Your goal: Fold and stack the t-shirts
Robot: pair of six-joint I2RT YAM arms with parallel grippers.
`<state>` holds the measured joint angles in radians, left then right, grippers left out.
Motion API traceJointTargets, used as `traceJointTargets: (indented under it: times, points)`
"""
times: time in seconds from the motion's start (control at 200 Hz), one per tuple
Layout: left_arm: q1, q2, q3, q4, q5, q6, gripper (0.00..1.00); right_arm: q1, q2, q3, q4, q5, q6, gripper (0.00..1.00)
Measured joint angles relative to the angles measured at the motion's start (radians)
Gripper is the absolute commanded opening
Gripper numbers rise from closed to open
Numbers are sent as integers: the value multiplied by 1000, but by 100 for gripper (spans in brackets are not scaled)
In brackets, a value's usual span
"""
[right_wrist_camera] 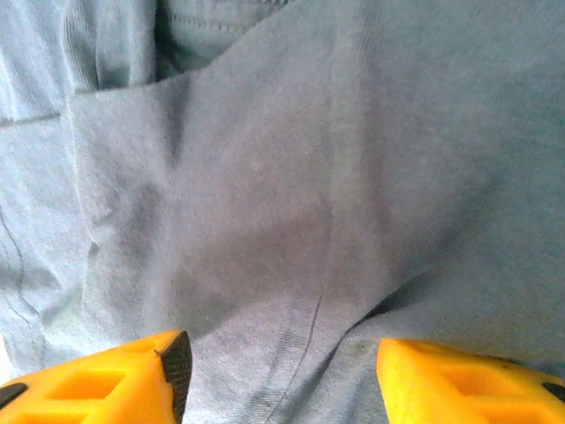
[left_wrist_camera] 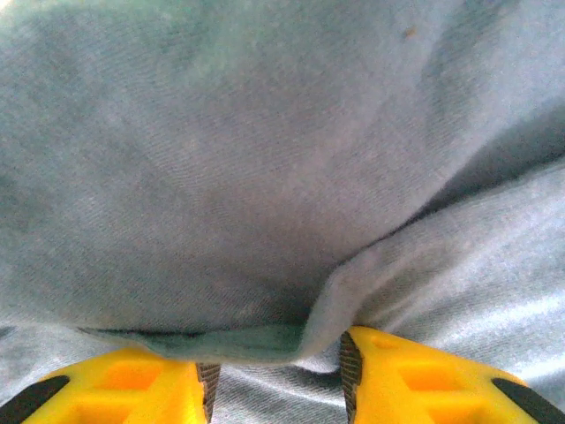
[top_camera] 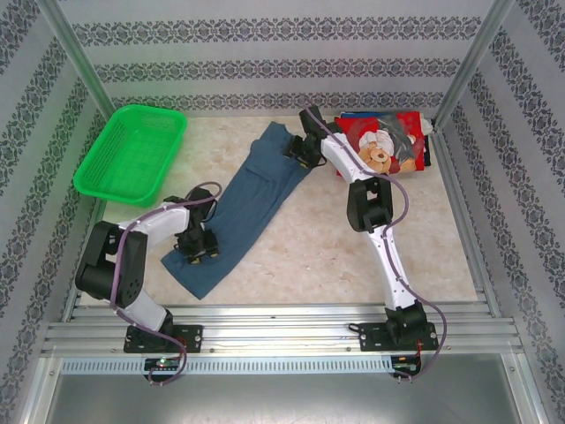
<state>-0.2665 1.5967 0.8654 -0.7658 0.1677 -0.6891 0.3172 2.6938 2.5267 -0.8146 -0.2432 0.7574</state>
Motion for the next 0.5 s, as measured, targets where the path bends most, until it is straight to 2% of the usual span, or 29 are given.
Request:
traceJointTargets:
  times: [0.115, 0.33, 0.5]
  points:
    - [-65, -12, -8, 14, 51, -77, 48, -26, 0, 0, 12, -48, -3, 68]
    - [-219, 33, 41, 90, 182, -191, 49, -89, -20, -5, 33, -116, -56, 80]
    - [-238, 20, 45, 117, 237, -221, 58, -87, -214, -164, 31, -155, -120, 83]
